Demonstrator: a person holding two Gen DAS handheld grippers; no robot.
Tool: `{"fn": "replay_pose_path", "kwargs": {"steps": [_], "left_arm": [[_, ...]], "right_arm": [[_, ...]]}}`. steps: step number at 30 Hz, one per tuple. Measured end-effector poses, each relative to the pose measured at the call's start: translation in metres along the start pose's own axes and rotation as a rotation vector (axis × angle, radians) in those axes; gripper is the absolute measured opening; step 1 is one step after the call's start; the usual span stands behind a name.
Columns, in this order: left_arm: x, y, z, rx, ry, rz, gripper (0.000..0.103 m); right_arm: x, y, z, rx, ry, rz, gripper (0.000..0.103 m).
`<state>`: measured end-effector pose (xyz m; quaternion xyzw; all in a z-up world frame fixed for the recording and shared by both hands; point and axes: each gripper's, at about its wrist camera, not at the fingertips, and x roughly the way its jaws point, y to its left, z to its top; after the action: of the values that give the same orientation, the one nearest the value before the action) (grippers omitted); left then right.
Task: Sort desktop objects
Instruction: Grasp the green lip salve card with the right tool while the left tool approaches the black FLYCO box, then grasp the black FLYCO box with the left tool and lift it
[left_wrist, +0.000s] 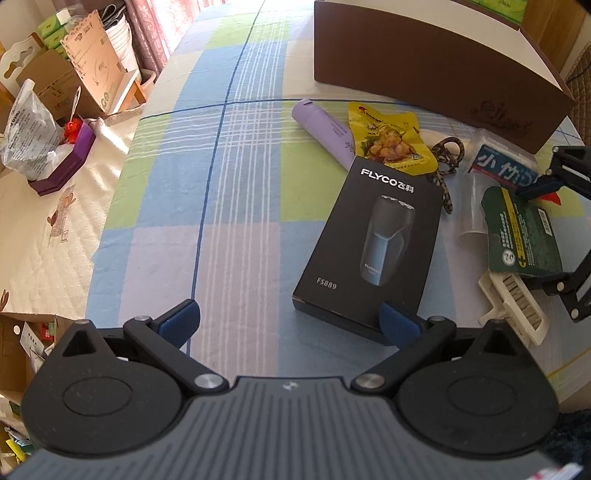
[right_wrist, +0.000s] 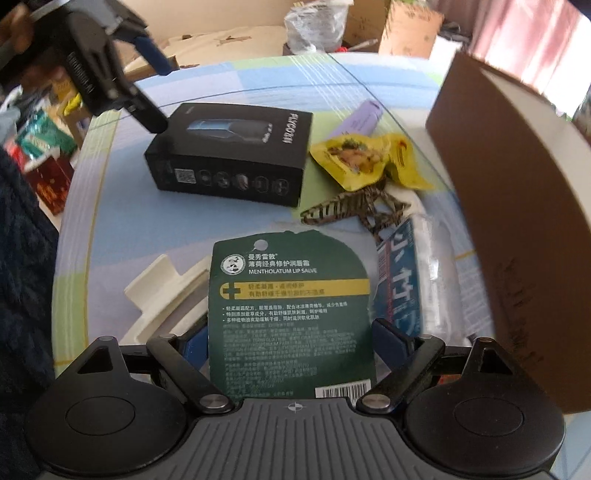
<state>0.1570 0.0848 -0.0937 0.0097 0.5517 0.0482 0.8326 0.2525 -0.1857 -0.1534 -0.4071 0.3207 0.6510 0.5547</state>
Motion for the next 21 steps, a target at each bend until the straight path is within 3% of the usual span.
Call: {"fn": "replay_pose_path", "kwargs": {"steps": [4,12,21], "left_arm": [[0.002,0.001,0.004,0.007,0.001,-0.005,0.102],[0.003,-0.003,0.016,0.061,-0.027,-0.027,0.102],[0.012,-0.027,0.035,0.181,-0.056,-0.055,0.102]], "right_arm": [[-0.004,-0.009,0.002,0.087,-0.022,0.052,0.086],[-0.031,-0.002,0.002,0.225,-0.09,-0.017,0.085],[-0.068,0.004,-0.011,0.482,-0.149,-0.202,0.085]]}}
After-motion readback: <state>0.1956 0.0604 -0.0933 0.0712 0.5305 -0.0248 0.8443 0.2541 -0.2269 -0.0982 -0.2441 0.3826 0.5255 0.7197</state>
